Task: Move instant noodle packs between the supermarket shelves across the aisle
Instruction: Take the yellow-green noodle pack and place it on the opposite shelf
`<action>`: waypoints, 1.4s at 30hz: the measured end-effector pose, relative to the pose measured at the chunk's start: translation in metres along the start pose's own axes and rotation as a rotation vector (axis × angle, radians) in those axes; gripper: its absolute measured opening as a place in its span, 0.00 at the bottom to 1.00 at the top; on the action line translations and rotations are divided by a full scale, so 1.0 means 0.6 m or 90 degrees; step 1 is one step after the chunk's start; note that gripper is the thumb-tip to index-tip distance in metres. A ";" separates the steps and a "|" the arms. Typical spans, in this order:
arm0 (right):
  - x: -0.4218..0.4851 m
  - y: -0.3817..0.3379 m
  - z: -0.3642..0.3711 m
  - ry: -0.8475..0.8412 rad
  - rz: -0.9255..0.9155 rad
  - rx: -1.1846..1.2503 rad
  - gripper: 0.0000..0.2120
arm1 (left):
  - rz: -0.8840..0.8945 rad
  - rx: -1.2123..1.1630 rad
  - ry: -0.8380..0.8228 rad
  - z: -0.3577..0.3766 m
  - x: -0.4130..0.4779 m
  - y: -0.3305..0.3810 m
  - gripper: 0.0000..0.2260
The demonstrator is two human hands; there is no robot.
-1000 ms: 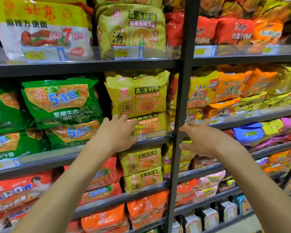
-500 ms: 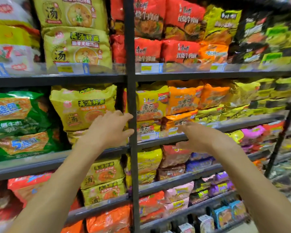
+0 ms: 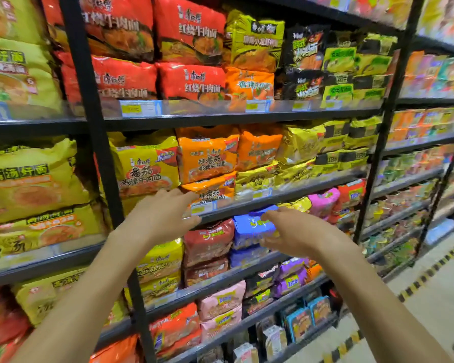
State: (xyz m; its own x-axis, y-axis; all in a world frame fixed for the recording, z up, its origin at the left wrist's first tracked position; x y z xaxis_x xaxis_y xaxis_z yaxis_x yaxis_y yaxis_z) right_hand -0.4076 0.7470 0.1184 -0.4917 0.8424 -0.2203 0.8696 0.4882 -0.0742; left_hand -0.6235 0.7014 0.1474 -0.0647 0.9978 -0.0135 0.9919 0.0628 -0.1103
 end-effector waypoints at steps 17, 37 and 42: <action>0.065 0.235 0.008 -0.019 0.074 0.029 0.29 | 0.124 0.002 -0.035 0.032 0.196 0.182 0.27; 0.281 0.397 -0.102 0.005 -0.022 0.032 0.30 | 0.108 -0.038 -0.052 -0.010 0.422 0.256 0.25; 0.348 0.410 -0.136 0.012 -0.081 0.016 0.31 | 0.036 -0.034 -0.025 -0.044 0.457 0.245 0.25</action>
State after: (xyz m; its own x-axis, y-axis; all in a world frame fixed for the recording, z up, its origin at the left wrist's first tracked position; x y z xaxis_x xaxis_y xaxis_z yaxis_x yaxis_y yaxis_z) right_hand -0.2999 1.0615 0.1338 -0.5987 0.7785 -0.1887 0.8009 0.5858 -0.1243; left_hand -0.4929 0.9849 0.1538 -0.0120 0.9983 -0.0573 0.9985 0.0088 -0.0549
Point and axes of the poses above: each hand's wrist, its own x-axis towards the middle knuckle, its own z-axis out of the palm, y = z × x, the point moved 7 cm from there along x, towards the middle knuckle, and after that the axes turned 13 degrees about -y, right-handed, at the moved point
